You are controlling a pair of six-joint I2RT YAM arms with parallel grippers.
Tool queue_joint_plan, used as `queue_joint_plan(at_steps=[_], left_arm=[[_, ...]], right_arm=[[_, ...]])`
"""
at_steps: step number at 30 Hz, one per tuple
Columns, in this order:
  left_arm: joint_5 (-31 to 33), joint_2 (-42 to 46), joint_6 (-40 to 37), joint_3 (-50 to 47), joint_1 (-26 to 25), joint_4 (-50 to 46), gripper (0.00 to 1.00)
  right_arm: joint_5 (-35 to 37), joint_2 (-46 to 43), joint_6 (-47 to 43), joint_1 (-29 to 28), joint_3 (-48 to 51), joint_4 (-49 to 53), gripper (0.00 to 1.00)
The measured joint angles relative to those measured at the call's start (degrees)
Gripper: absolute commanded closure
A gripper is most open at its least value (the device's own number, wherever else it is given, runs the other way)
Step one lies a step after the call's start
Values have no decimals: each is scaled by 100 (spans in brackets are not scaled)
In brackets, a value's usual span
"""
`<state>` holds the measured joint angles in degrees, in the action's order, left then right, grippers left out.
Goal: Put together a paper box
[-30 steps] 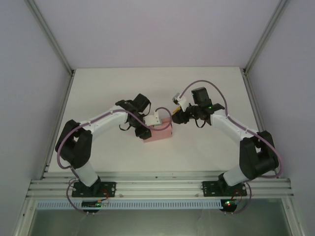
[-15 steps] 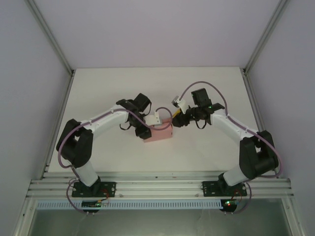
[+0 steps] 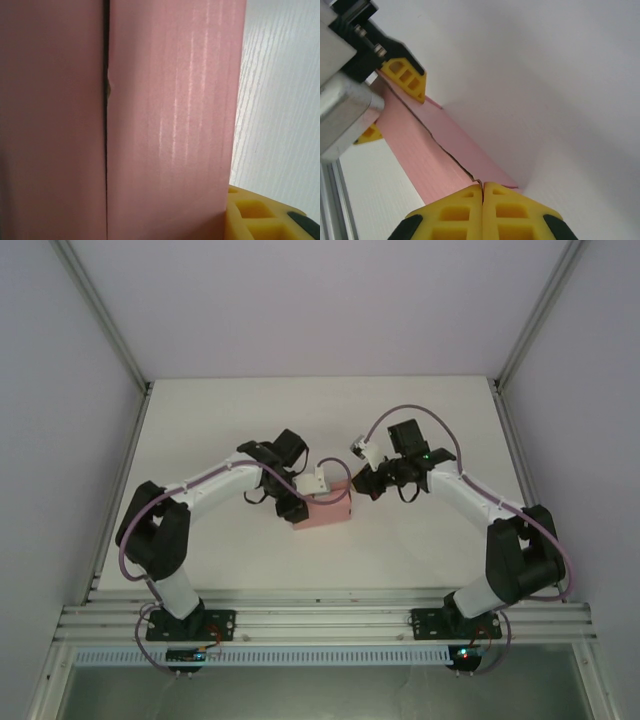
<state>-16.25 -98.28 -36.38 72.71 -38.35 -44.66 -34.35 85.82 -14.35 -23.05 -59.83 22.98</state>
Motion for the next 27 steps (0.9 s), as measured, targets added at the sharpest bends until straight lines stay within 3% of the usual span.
queue_joint_plan(at_steps=[7,11,15,19,27], left_arm=[[278,-90,197,168,-127,-74,60],[450,-223,282,404,-175,-229,60],[503,-269,330,468,-175,-273,60],[509,-278,345,483,-179,-275,60],[494,-278,328,483,-192,-192,59]], right_arm=[[1043,-122,2610,-417,-31,-105,100],[1121,-197,4022,-428,190,-516,100],[1119,-271,4802,-424,350,-761,100],[1123,-369,4876,-420,560,-1047,100],[1353,-1023,3379,-476,1679,-2251,100]])
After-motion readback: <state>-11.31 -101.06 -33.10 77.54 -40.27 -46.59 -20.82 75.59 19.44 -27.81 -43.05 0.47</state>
